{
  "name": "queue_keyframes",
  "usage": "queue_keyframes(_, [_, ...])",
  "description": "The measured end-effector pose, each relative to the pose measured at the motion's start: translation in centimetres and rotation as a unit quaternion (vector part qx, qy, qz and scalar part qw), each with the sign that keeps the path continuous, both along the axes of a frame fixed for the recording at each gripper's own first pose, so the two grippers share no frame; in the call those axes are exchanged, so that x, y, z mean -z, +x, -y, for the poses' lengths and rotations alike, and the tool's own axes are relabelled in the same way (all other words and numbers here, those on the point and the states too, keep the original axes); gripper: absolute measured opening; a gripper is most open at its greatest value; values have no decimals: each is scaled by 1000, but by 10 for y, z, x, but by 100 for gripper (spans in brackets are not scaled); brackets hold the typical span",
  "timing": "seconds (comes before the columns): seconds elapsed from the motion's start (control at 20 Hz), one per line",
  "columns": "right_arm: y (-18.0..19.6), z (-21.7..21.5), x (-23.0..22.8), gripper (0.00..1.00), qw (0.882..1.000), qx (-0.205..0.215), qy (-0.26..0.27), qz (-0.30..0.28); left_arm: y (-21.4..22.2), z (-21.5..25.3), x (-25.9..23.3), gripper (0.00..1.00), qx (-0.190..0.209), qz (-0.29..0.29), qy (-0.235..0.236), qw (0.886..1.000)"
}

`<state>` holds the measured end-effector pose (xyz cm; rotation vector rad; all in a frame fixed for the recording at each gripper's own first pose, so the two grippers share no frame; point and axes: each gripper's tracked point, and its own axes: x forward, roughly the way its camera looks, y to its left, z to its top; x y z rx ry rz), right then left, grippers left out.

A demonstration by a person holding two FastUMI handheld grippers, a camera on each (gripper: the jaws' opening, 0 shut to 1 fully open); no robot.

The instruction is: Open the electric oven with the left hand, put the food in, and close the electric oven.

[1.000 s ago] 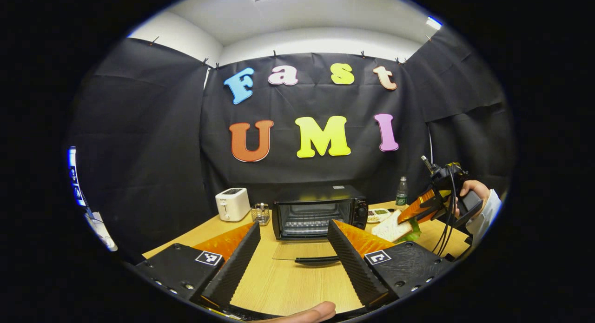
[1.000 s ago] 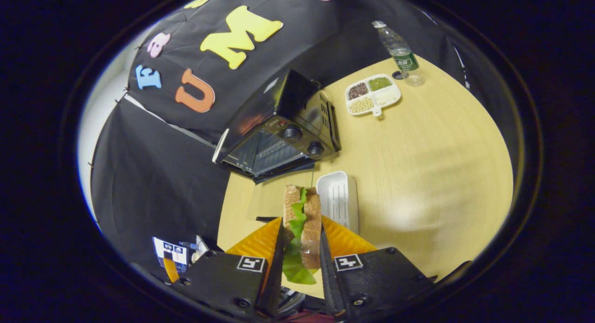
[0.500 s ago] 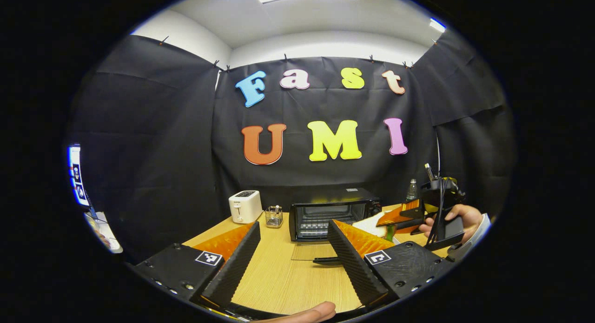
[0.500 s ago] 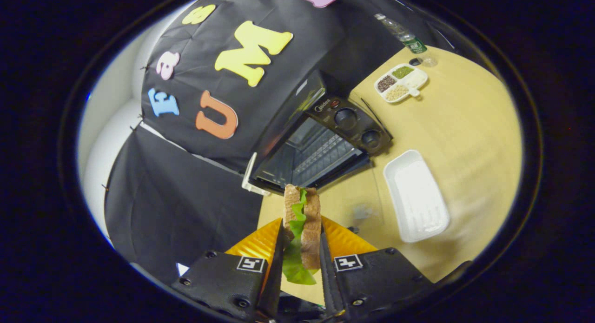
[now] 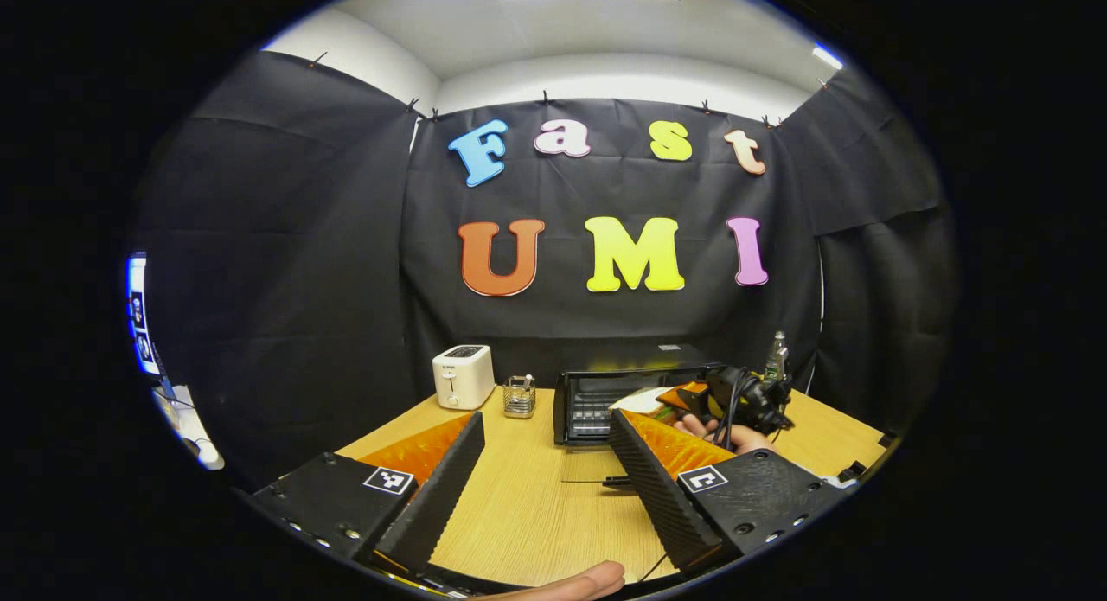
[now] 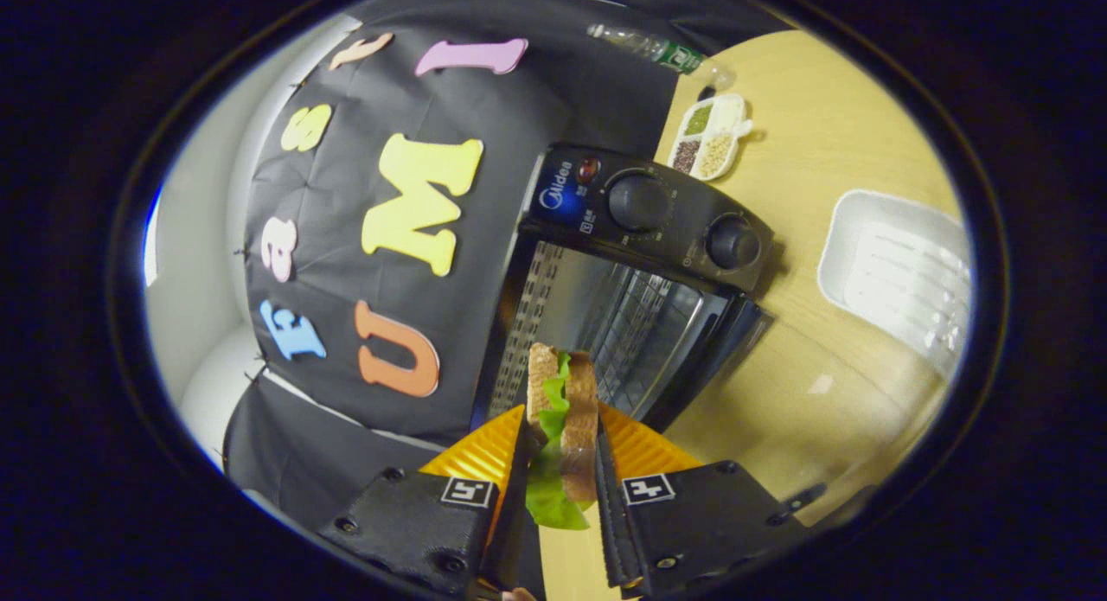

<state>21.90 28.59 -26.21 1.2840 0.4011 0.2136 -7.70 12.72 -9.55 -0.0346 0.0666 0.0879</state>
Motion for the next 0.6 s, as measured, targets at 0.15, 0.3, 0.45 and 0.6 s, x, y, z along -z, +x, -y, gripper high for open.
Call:
queue_keyframes(0.15, [41,-2,7,40,999,48,-14,17,3,-12,2,95,-9,2,-4,1000])
queue_keyframes(0.3, [75,-2,20,37,996,82,-42,22,3,-15,6,86,-7,3,-7,1000])
queue_keyframes(0.45, [93,-5,35,37,994,90,-60,14,7,-15,10,93,-4,2,-5,1000])
queue_keyframes(0.6, [97,-4,41,39,993,95,-75,14,10,-13,16,93,2,-6,-6,1000])
